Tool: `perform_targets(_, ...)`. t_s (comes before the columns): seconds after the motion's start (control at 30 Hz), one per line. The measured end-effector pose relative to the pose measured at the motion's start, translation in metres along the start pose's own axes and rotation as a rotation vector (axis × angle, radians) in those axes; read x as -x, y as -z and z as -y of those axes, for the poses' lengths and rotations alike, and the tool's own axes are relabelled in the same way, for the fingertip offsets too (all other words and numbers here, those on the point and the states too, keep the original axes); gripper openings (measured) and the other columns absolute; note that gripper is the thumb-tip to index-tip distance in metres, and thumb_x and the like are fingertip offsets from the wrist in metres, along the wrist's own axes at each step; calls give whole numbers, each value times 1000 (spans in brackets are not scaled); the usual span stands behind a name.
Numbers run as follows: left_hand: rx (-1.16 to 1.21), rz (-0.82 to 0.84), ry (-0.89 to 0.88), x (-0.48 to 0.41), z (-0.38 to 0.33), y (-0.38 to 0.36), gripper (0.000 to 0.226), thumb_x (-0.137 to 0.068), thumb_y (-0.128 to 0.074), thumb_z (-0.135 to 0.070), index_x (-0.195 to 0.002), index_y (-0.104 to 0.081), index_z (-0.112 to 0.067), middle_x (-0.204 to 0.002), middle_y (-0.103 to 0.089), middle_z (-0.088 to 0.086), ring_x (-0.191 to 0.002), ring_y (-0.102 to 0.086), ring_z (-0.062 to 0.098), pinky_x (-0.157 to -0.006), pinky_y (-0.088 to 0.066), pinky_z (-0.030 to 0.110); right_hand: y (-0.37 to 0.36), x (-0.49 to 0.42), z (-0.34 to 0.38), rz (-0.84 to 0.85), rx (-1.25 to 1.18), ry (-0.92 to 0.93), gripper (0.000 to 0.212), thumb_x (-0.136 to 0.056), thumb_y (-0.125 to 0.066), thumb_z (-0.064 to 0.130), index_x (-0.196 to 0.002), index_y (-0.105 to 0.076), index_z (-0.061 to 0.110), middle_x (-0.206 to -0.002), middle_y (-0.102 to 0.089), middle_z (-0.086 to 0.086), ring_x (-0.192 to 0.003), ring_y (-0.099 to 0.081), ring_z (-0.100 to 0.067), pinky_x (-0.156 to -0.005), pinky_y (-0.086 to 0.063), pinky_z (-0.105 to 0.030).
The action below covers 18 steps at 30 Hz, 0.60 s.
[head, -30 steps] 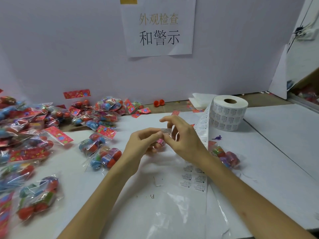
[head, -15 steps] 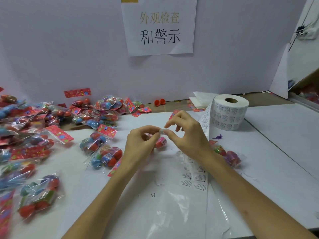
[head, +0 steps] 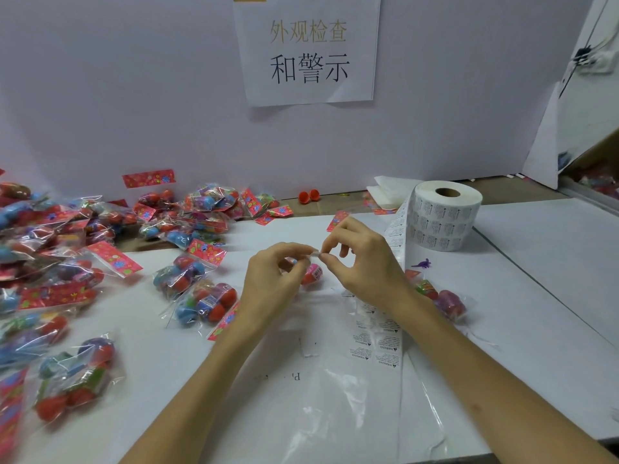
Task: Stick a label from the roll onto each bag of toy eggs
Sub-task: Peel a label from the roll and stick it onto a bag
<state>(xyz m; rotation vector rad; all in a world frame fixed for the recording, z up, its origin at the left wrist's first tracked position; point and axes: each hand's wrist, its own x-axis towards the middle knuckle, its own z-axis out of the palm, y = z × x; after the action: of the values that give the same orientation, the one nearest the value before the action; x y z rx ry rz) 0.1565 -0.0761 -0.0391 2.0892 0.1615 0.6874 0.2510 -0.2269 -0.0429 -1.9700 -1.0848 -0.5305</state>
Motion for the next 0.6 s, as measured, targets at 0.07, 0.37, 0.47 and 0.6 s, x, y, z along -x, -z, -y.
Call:
perform_targets(0.07,-12,-18,-7,-1,1,0,29,-99,-62,-5,-117,-71,-26,-105,-72,-5,-86,-66,9,-71,-54,13,-1,-1,1,-23,-19,-4,9,-87,-77,16,-86,-69,18,-88,-57,10,-71,-56,-10,-65,-48,-26)
perform_targets(0.37,-269,111,207,-9,22,-2,52,-97,-67,-14,-145,-49,-19,-144,-53,8,-130,-50,25,-110,-48,44,-8,2,-4,174,-110,-290,55,-96,-65,27,-145,-39,31,-92,-63,19,-72,-65,-6,-71,-51,-19)
perform_targets(0.47,-279,123,138,-7,22,-3,44,-94,-71,-12,-135,-57,-18,-134,-57,5,-123,-52,23,-104,-49,36,-16,7,-1,264,34,-351,69,-97,-62,40,-152,-20,38,-102,-68,12,-83,-68,-11,-80,-54,-34)
perform_targets(0.6,-236,120,69,-5,17,-4,40,-87,-77,-9,-123,-61,-20,-120,-54,-3,-107,-55,12,-75,-42,4,-21,8,-2,239,22,-448,67,-94,-67,39,-149,-30,33,-96,-71,12,-89,-68,-17,-83,-54,-37)
